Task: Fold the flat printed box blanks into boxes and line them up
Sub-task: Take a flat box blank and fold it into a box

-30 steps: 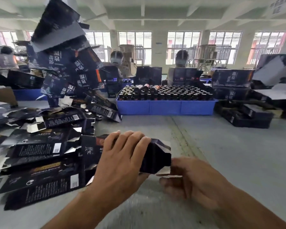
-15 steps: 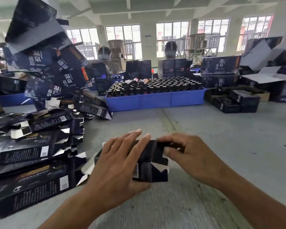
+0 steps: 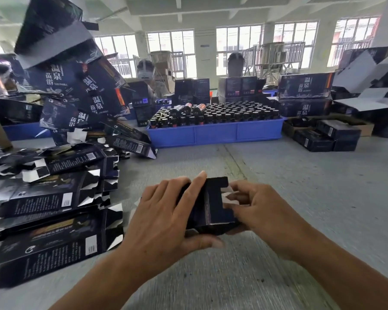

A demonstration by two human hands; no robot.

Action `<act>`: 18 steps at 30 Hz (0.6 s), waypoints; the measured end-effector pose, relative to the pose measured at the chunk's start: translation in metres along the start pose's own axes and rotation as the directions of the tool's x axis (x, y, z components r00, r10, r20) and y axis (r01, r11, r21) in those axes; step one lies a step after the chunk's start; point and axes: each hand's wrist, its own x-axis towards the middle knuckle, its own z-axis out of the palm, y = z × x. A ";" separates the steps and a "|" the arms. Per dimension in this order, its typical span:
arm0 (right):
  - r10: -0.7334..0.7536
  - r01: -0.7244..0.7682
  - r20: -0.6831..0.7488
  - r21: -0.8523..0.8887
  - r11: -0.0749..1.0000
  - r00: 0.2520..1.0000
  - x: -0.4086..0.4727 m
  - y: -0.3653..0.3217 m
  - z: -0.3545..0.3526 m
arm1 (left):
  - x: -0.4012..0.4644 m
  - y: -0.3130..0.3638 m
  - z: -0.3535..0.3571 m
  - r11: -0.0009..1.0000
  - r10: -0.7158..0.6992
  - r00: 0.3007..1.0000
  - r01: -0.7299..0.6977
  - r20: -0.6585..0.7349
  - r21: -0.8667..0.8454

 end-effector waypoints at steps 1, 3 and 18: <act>-0.011 0.012 -0.045 0.022 1.000 0.999 0.000 -0.001 -0.001 | 0.000 0.001 0.000 1.000 -0.001 1.000 0.001 -0.022 -0.016; -0.044 0.048 -0.135 0.029 0.998 0.990 0.001 -0.003 -0.003 | 0.001 0.002 0.000 0.999 -0.003 0.998 0.001 -0.065 -0.041; -0.342 0.253 -0.235 -0.338 0.906 0.910 -0.006 -0.001 0.002 | 0.002 0.000 -0.003 0.996 0.002 0.992 -0.014 -0.128 -0.091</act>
